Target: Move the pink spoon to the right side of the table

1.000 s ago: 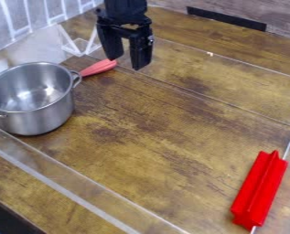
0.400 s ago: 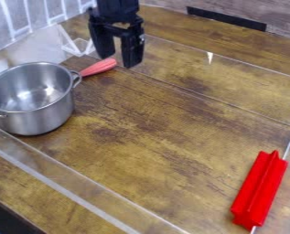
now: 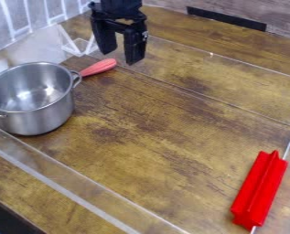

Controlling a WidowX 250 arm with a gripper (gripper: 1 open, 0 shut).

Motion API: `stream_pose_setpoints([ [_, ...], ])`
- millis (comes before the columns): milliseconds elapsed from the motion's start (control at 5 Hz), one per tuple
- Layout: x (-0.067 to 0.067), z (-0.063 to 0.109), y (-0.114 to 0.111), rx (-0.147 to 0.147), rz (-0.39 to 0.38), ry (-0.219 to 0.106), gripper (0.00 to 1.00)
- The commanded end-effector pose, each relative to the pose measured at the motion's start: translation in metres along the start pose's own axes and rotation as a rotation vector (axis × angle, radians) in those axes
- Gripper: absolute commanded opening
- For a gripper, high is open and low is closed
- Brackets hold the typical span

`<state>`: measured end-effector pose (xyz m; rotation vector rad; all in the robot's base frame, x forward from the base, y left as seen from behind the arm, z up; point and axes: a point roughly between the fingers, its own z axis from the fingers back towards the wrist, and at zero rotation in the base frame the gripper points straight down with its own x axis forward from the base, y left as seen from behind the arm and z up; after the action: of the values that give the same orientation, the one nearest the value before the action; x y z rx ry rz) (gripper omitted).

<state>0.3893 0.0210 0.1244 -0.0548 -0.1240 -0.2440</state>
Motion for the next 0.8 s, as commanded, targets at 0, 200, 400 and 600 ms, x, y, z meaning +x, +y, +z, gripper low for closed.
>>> stream_pose_setpoints([
  [0, 0.009, 0.020, -0.007, 0.018, -0.099, -0.082, 1.00],
  [200, 0.008, 0.009, -0.012, 0.005, -0.168, -0.070, 1.00],
  [400, 0.005, -0.005, -0.020, 0.005, -0.130, -0.049, 1.00],
  [600, 0.004, -0.003, -0.005, 0.024, -0.098, -0.056, 1.00],
])
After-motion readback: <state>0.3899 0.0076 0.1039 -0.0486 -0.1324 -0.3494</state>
